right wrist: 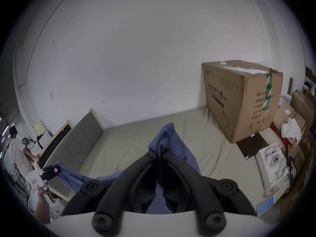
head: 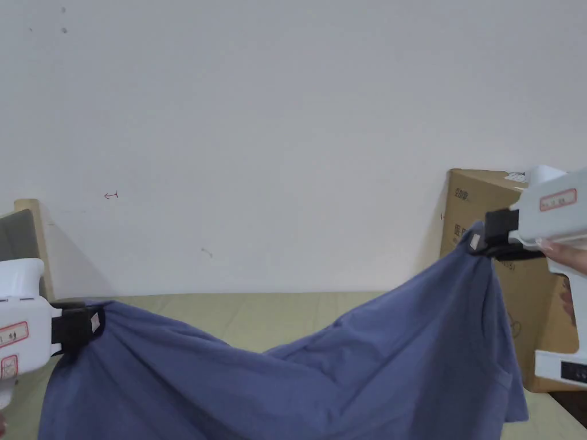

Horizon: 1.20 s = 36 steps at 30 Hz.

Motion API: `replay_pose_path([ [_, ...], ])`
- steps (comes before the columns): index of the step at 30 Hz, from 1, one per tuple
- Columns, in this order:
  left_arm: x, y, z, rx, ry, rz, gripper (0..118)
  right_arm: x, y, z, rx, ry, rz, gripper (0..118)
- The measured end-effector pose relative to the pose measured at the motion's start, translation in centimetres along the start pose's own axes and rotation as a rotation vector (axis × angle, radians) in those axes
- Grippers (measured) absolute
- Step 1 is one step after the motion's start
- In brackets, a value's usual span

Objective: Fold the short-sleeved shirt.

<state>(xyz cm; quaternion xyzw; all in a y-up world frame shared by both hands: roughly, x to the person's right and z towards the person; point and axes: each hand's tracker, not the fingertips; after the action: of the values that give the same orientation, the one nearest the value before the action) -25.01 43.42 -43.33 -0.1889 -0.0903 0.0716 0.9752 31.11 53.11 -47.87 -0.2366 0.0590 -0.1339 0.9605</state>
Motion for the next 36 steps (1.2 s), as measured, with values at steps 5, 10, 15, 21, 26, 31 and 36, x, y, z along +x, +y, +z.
replay_pose_path([
  [5,-0.8,2.2,-3.6,0.027,-0.012,0.056,5,-0.5,4.1,-3.7,0.026,-0.013,-0.020,4],
  [10,-1.3,4.0,-8.6,0.064,-0.003,0.071,5,-0.7,7.4,-7.9,0.114,-0.057,-0.037,4],
  [15,-1.8,3.8,-13.4,0.075,0.002,0.057,5,0.4,7.3,-11.8,0.152,-0.101,0.001,4],
  [21,-3.1,-3.7,-18.6,-0.109,-0.016,0.048,5,5.3,-2.0,-16.9,0.014,-0.113,-0.023,4],
  [26,-3.6,-16.2,-20.0,-0.382,-0.040,0.064,5,10.2,-17.4,-19.6,-0.275,-0.178,-0.089,4],
  [31,-3.2,-24.9,-15.7,-0.552,-0.061,-0.051,5,15.0,-29.1,-16.5,-0.546,-0.247,-0.055,4],
  [36,-5.8,-27.0,-9.8,-0.605,-0.083,0.006,5,18.2,-32.5,-8.7,-0.554,-0.209,-0.160,4],
])
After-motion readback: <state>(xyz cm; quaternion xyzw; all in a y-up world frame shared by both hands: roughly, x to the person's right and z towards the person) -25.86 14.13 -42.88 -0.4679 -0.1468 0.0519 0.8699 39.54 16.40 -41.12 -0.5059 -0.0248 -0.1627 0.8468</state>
